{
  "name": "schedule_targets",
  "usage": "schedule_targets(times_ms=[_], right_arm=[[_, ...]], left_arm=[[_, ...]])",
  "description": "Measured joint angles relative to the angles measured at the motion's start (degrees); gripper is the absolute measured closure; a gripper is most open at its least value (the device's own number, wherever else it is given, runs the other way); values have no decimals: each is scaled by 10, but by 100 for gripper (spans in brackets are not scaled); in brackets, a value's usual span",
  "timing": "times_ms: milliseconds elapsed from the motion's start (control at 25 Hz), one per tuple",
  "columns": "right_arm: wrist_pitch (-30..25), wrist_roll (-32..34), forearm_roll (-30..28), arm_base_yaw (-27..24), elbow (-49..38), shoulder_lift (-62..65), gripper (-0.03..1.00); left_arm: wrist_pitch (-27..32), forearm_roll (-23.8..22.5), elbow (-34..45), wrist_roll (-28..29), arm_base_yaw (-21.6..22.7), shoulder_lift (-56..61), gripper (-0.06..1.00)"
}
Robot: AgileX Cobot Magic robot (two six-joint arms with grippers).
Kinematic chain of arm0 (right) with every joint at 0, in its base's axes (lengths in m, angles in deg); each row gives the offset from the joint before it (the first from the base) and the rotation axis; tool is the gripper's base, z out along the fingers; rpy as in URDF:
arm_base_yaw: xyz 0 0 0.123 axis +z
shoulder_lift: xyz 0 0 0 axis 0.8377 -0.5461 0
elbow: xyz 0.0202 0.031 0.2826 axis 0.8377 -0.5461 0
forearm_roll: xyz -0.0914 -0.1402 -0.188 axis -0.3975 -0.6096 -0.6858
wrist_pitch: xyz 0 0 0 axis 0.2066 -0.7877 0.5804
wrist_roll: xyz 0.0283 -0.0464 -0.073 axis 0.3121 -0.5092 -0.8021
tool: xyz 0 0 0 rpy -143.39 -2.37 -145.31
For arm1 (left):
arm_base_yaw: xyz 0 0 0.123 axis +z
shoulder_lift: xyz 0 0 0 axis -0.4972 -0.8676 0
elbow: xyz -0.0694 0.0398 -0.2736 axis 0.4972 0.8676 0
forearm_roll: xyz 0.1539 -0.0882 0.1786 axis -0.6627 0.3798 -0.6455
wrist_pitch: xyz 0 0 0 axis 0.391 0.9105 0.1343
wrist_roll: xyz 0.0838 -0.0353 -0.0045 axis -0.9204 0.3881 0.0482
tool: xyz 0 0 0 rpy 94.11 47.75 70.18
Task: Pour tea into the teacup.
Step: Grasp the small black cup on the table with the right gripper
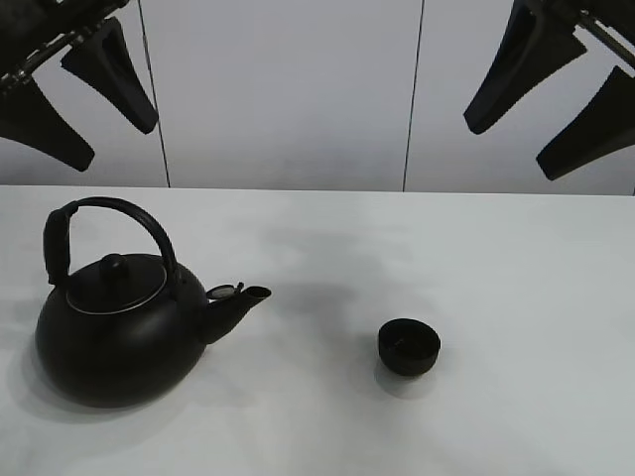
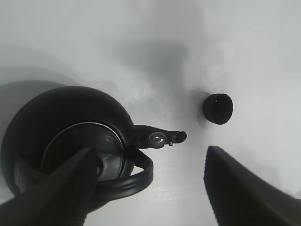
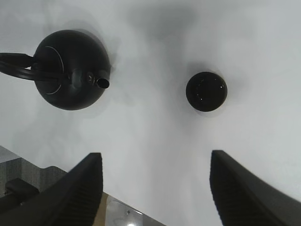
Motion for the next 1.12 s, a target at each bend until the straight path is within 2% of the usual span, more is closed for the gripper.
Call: schedule_targets(times_ms=[200,360,560,720,840,920,1120], right_arm=[[0,-3,0,0,0,0,51],[-1,-44,1,0,0,0,51],[-37,-112,18,0,0,0,37],[-60,-141,15,19,0,0,35],[-36,-136,-23,59,0,0,35],[-9,-117,-74,98,0,0,35],[26,-7,-218,181,1,-8,35]], left_arm=[[0,0,0,0,0,0,47],[0,0,0,0,0,0,47],[0,0,0,0,0,0,47],[0,0,0,0,0,0,47],[0,0,0,0,0,0,47],[0,0,0,0,0,0,47],[0,0,0,0,0,0,47]])
